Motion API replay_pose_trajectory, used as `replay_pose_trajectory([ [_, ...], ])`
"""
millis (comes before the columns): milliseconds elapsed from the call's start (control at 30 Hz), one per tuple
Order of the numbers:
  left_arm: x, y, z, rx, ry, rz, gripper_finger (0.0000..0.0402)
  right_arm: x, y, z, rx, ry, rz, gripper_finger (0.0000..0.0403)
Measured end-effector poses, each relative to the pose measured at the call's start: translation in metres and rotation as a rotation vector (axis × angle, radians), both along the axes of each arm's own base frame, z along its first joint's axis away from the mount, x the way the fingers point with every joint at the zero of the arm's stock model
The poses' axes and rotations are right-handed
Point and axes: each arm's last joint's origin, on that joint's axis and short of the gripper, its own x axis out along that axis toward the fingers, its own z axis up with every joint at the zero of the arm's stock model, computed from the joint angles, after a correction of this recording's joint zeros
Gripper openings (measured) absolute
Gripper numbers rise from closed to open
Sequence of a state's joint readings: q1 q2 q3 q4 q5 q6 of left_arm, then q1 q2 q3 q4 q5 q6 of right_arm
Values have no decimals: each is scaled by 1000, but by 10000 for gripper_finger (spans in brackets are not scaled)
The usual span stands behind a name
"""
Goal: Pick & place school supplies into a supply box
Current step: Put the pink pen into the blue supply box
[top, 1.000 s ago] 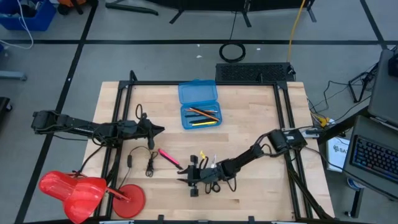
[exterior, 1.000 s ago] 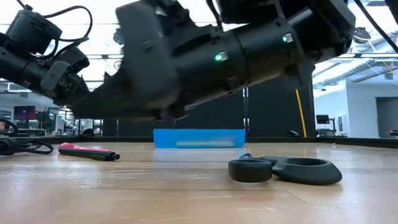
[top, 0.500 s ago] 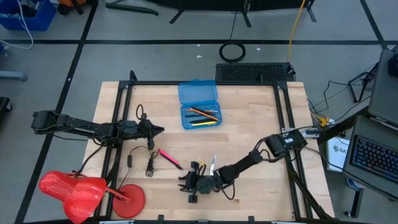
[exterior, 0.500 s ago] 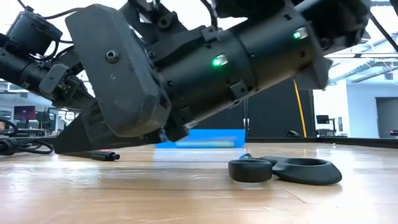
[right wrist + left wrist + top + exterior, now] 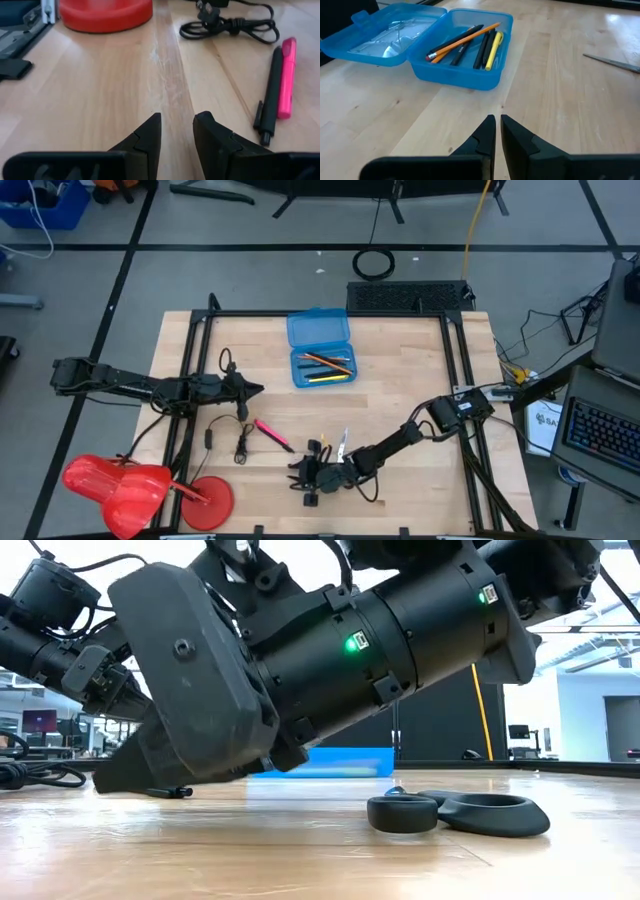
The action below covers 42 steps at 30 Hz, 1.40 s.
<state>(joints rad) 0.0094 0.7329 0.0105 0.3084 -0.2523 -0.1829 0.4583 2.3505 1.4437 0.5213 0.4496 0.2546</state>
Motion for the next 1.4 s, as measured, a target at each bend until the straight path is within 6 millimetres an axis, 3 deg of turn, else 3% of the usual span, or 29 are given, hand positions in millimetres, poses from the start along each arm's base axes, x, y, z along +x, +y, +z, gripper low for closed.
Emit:
replay_pose_trajectory([
  [200,-1,0,-1,-1,15,1,31,-2,0,-4,19,42,-13,105],
  [433,-1,0,-2,-3,22,1,31,0,-1,3,-69,-48,-96,105],
  [700,-1,0,-2,-3,21,2,31,14,-29,7,-10,-91,-176,107],
  [1133,-1,0,-2,-3,20,2,31,22,-49,7,46,-100,-199,219],
  [1400,-1,0,-2,-3,20,1,31,20,-56,-3,15,-5,-206,224],
])
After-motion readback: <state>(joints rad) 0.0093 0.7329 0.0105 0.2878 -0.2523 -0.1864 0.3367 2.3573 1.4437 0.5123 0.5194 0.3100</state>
